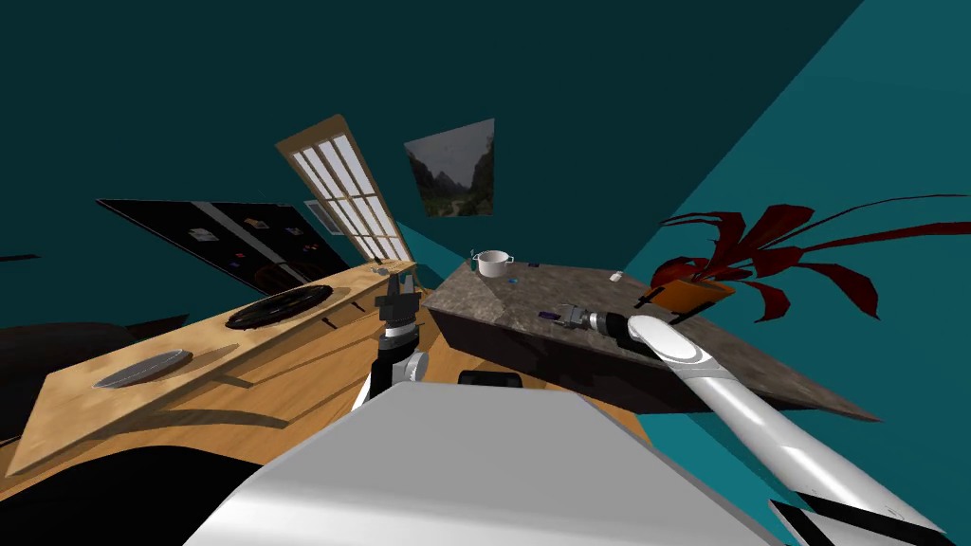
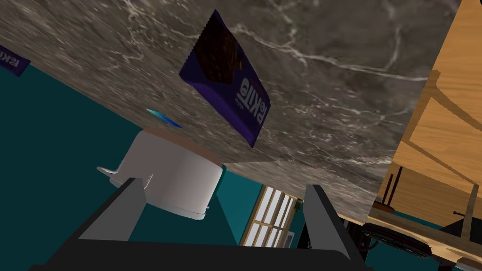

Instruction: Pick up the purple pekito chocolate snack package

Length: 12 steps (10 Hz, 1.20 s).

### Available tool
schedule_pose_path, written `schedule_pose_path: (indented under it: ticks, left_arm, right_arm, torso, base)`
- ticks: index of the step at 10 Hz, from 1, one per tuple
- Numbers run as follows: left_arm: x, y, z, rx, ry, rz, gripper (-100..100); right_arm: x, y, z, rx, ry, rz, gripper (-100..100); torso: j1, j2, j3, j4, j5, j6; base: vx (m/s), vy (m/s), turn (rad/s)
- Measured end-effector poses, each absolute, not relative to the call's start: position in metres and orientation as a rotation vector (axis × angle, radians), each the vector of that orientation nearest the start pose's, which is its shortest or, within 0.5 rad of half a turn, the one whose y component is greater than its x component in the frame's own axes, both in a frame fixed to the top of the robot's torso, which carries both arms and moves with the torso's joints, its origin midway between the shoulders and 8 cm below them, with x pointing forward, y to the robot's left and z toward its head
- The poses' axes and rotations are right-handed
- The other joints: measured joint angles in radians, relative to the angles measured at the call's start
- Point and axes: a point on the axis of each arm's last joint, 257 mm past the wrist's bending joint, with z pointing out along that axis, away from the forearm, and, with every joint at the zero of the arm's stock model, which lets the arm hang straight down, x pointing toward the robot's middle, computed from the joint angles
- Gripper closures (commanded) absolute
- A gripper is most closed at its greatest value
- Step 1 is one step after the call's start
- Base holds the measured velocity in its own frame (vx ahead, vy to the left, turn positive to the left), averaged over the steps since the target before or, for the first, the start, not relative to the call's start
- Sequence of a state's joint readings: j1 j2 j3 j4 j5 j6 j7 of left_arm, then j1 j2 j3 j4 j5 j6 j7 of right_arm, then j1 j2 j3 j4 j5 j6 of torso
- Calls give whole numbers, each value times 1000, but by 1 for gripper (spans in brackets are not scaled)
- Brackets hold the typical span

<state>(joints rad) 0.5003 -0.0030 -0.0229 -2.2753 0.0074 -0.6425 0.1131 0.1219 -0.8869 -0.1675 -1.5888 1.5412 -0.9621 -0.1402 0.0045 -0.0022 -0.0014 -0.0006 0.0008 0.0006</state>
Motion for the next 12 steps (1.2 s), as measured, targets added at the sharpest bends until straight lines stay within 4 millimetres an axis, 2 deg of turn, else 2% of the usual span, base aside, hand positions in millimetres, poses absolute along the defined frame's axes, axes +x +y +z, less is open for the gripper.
schedule_pose_path:
  ticks: [1,2,5,7,8,9,10,11,12]
  left_arm:
    - [320,269,47,-592,482,-1466,0]
    - [320,269,48,-591,482,-1466,0]
    - [320,269,48,-592,482,-1466,0]
    - [320,269,47,-592,482,-1466,0]
    - [320,269,48,-592,482,-1466,0]
    - [320,269,47,-592,482,-1466,0]
    - [320,269,47,-592,482,-1466,0]
    - [320,269,47,-592,482,-1466,0]
    - [320,269,48,-592,482,-1466,0]
  right_arm:
    - [418,-391,-265,-1164,1940,51,-100]
    - [414,-410,-270,-1201,1987,20,-100]
    - [391,-456,-293,-1308,2122,-44,-100]
    - [378,-484,-300,-1350,2203,-74,-100]
    - [371,-505,-305,-1375,2266,-96,-100]
    - [360,-516,-303,-1394,2300,-103,-100]
    - [344,-533,-307,-1415,2351,-113,-100]
    - [334,-552,-300,-1443,2407,-135,-100]
    - [322,-571,-301,-1463,2475,-143,-100]
  torso:
    - [0,0,0,0,0,1]
    - [0,0,0,0,0,0]
    - [2,0,0,0,0,0]
    - [2,0,0,0,0,0]
    - [4,0,0,0,1,0]
    - [3,0,0,0,1,2]
    - [2,0,0,0,0,1]
    - [4,-1,-1,0,1,0]
    - [5,-1,-1,0,1,0]
  base:
    - [11,51,291]
    - [15,73,360]
    - [14,62,133]
    - [22,91,243]
    - [21,74,120]
    - [36,64,171]
    - [46,112,236]
    - [31,118,260]
    - [32,125,278]
